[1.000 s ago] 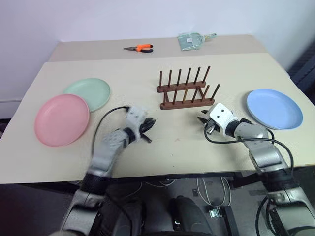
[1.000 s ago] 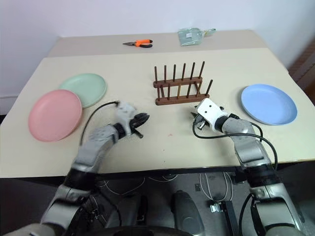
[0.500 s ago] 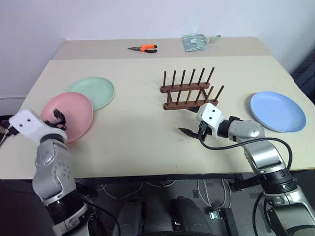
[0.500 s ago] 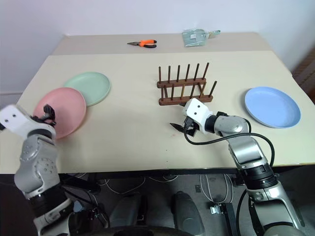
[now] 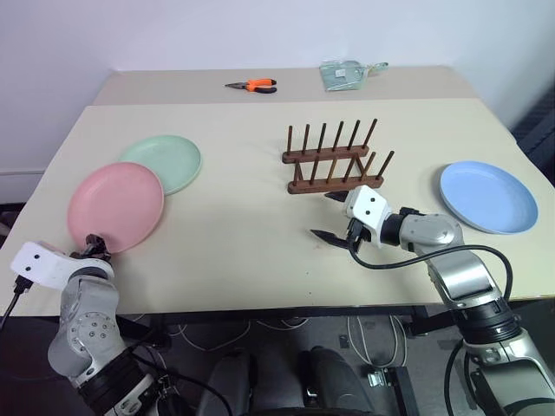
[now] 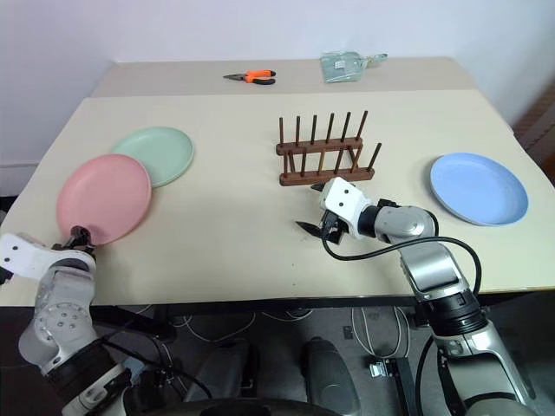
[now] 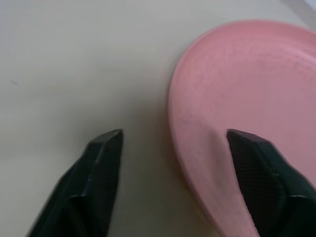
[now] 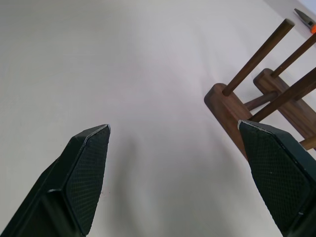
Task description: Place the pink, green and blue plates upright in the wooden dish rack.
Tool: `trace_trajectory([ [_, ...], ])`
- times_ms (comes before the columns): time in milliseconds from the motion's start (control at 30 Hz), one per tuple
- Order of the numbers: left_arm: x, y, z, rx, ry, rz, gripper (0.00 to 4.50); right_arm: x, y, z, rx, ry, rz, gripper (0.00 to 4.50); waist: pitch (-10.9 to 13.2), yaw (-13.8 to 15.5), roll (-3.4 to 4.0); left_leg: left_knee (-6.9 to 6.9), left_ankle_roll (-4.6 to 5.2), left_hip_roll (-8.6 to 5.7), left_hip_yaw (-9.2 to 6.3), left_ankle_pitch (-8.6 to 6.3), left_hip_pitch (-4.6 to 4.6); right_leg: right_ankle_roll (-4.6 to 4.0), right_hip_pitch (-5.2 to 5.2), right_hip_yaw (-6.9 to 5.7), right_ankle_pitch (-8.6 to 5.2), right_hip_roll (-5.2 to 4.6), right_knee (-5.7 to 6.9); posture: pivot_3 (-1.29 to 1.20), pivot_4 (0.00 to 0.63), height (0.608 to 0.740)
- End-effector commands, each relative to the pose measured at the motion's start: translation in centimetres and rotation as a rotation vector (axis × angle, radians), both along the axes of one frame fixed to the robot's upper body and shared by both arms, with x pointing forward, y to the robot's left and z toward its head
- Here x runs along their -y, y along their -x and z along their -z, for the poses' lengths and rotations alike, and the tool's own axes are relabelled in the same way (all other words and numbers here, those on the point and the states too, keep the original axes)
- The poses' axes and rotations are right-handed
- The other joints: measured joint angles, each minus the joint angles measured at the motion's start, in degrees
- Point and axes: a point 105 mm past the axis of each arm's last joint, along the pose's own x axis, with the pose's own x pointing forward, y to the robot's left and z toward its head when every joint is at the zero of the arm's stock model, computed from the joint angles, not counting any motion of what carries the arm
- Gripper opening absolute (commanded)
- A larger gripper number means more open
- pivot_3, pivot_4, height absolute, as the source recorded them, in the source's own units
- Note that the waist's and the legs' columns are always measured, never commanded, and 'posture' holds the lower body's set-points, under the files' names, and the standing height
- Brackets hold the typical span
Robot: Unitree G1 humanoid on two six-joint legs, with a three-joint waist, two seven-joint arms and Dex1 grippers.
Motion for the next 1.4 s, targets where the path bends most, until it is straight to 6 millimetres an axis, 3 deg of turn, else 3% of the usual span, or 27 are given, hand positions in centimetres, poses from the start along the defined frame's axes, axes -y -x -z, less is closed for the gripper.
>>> trace_trajectory([
  [33,0.0,-0.8,-0.7,0.048,0.046,0.031,1.66,-0.4,0.6,-1.4,0.064,-0.019,-0.013,4.31,0.0,-0.1,-0.02,0.0,0.0,0.0,0.0,0.0,0.0,0.0,0.0,0.0,0.0,0.0,0.0,0.0,0.15,0.74],
  [133,0.3,-1.4,-0.7,0.057,0.066,0.064,0.22,-0.4,0.8,-1.4,0.067,-0.019,-0.004,4.31,0.0,-0.2,-0.04,0.0,0.0,-0.01,0.0,0.0,0.0,0.0,0.0,0.0,0.0,0.0,-0.02,0.0,0.15,0.74],
  [167,0.3,-1.4,-0.8,0.057,0.066,0.066,0.05,-0.4,0.9,-1.4,0.068,-0.02,-0.004,4.31,0.0,-0.1,-0.04,0.0,-0.01,-0.01,0.0,0.0,0.0,0.0,-0.01,0.0,0.0,0.0,-0.01,0.0,0.15,0.74],
  [267,0.1,-1.4,-1.1,0.124,0.101,0.043,0.05,-0.4,1.3,-1.8,0.074,-0.027,-0.008,4.31,0.0,-0.2,-0.05,-0.01,-0.01,-0.01,0.0,0.0,0.02,0.0,0.0,0.01,0.0,-0.01,-0.01,0.0,0.15,0.74],
  [467,2.4,-2.4,-6.7,0.359,-0.098,0.196,0.01,-1.2,2.4,-4.2,0.049,-0.097,-0.095,4.41,0.0,-0.2,-0.11,-0.02,-0.02,0.0,0.0,0.0,0.01,-0.01,-0.01,0.01,0.0,-0.01,-0.02,0.0,0.15,0.74],
  [633,8.3,-5.6,-14.6,0.548,-0.288,0.432,0.01,-4.5,1.9,-8.4,0.32,-0.019,-0.175,4.41,0.0,0.1,-0.17,-0.01,-0.11,-0.01,-0.02,0.05,0.0,-0.09,-0.01,-0.01,0.05,-0.01,-0.03,0.0,0.15,0.74],
  [733,12.7,-7.4,-18.6,0.604,-0.392,0.58,0.01,-6.4,0.2,-11.0,0.568,0.095,-0.156,4.41,0.0,-0.2,-0.2,-0.03,-0.12,-0.03,-0.02,0.06,-0.02,-0.09,-0.04,-0.02,0.05,0.01,-0.06,0.0,0.15,0.74],
  [867,15.1,-8.4,-20.1,0.588,-0.505,0.643,0.01,-7.4,-1.2,-12.5,0.769,0.205,-0.135,4.41,0.0,-0.5,-0.2,-0.12,-0.34,-0.06,0.03,0.19,-0.02,-0.08,-0.12,0.02,0.05,0.01,-0.07,0.0,0.15,0.74],
  [967,17.2,-8.6,-20.9,0.605,-0.52,0.702,0.01,-7.6,-2.4,-12.1,0.909,0.345,-0.115,4.41,0.0,-0.5,-0.21,-0.2,-0.4,-0.02,0.07,0.23,-0.07,-0.08,-0.24,0.04,0.05,0.04,-0.06,0.0,0.15,0.74],
  [1100,18.3,-8.6,-21.0,0.612,-0.498,0.734,0.01,-7.7,-3.3,-12.3,0.993,0.387,-0.083,4.41,0.1,-0.3,-0.24,-0.17,-0.43,0.0,0.07,0.25,-0.11,-0.08,-0.26,0.03,0.05,0.04,-0.04,0.0,0.15,0.74],
  [1200,18.8,-8.4,-20.9,0.615,-0.475,0.749,0.0,-7.7,-3.6,-12.2,1.023,0.402,-0.075,3.56,0.1,-0.3,-0.24,-0.16,-0.44,0.0,0.08,0.26,-0.11,-0.08,-0.25,0.04,0.05,0.04,-0.04,0.0,0.15,0.74],
  [1400,19.0,-8.4,-20.5,0.594,-0.459,0.764,0.0,-7.4,-4.0,-11.9,1.071,0.436,-0.06,0.54,0.1,-0.4,-0.24,-0.16,-0.44,0.0,0.07,0.26,-0.11,-0.08,-0.25,0.03,0.05,0.04,-0.03,0.0,0.15,0.74],
])
